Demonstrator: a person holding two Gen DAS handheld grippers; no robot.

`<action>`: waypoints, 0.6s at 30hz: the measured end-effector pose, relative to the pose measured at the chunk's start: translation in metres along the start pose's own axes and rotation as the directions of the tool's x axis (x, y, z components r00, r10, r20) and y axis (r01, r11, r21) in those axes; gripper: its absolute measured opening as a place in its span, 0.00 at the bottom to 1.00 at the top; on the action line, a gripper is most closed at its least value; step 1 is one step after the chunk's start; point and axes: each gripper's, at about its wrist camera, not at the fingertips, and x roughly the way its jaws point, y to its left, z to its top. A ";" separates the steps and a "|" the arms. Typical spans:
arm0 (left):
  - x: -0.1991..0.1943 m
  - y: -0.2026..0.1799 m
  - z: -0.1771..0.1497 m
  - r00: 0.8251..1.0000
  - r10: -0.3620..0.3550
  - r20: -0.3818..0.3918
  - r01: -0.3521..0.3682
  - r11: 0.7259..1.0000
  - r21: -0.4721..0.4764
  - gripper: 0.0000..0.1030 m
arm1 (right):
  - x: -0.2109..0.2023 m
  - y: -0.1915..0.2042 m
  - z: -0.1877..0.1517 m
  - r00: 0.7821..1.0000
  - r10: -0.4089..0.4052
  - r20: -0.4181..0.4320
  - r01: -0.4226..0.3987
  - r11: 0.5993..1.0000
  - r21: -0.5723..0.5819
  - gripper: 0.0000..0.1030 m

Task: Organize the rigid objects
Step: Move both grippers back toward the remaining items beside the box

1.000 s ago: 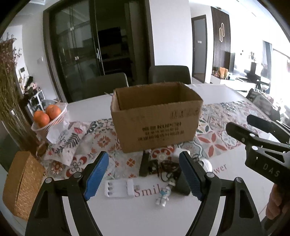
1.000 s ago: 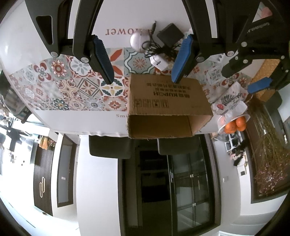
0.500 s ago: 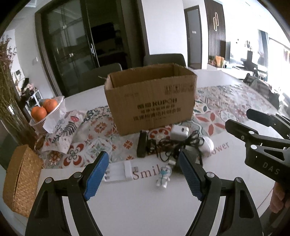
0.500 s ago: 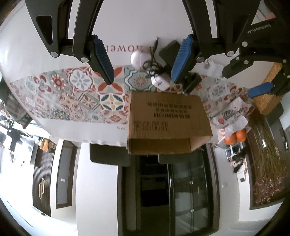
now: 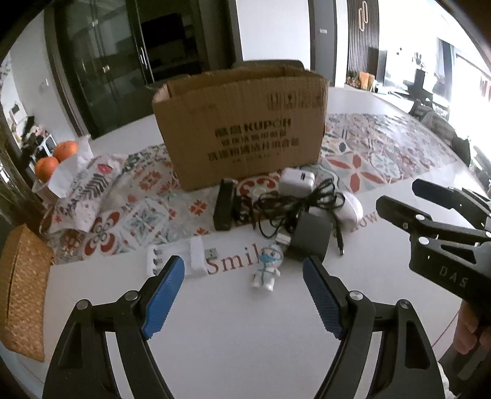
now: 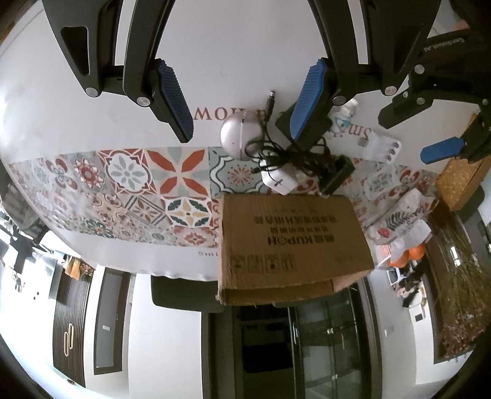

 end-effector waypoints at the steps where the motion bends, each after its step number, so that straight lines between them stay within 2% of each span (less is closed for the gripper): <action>1: 0.003 -0.001 -0.002 1.000 -0.003 -0.010 0.003 1.000 0.001 0.77 | 0.002 -0.001 -0.001 1.000 -0.004 -0.007 0.004 1.000 -0.002 0.65; 10: 0.033 -0.004 -0.011 0.996 -0.020 -0.084 0.020 1.000 0.007 0.77 | 0.030 -0.007 -0.014 0.996 -0.002 -0.095 0.003 1.000 0.011 0.65; 18: 0.053 -0.003 -0.013 0.993 -0.024 -0.112 0.025 1.000 0.005 0.76 | 0.050 -0.009 -0.020 0.990 -0.017 -0.142 0.018 1.000 0.009 0.65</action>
